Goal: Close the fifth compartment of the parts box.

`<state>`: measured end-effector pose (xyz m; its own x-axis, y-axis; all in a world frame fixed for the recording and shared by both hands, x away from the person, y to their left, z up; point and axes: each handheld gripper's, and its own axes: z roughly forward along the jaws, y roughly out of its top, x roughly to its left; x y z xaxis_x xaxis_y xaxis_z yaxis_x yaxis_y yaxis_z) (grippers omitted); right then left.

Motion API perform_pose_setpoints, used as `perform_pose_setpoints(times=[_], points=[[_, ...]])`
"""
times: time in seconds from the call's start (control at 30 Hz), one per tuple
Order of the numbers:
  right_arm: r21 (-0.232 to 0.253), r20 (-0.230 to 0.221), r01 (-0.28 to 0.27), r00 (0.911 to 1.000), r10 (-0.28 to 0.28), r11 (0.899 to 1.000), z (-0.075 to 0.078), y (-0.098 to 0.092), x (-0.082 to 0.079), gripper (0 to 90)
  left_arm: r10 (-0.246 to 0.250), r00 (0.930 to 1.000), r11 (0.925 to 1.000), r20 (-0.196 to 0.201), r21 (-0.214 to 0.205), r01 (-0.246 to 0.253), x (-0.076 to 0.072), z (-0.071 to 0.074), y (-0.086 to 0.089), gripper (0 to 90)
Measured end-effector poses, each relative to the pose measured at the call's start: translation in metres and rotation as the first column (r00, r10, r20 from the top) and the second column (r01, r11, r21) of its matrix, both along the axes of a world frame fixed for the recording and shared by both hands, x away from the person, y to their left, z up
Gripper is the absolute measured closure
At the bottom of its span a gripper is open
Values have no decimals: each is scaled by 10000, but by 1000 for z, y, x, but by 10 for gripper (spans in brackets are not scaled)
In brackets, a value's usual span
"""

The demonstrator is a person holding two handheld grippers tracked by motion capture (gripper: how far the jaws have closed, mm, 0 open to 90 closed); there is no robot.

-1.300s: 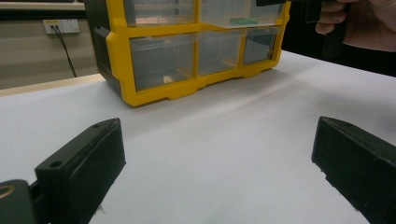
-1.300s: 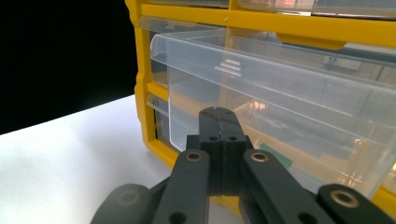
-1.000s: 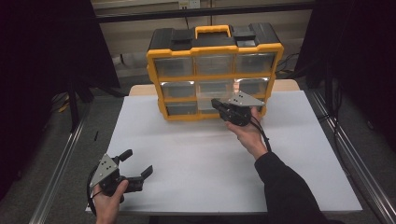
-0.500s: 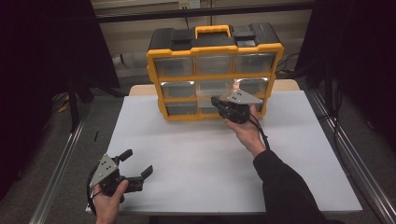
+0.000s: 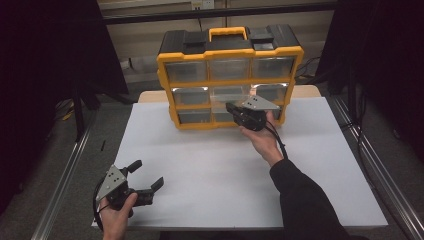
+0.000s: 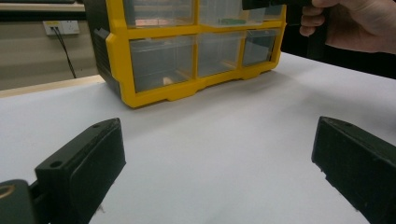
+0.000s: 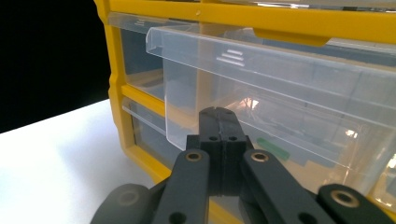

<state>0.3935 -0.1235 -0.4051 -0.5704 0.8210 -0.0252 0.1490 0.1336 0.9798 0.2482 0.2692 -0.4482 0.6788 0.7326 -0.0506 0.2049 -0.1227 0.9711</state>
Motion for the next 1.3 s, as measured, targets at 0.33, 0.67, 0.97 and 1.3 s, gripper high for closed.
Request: perform_pose_setpoints(times=[0.33,0.67,0.97,1.3], points=[[70,99,250,9996,-250,9997,-2,0,5,900,11,10000,9999,-5,-102,-11,0,0,-1,25],[-44,210,351,9992,-350,9994,3,2,14,900,17,10000,10000,-13,-77,-17,0,0,-1,25],[-162,339,595,9977,-589,9981,5,1,21,900,5,10000,10000,-3,7,-5,0,0,-1,25],[-309,225,793,9967,-786,9964,4,0,30,900,12,10000,10000,-6,49,-12,0,0,0,26]])
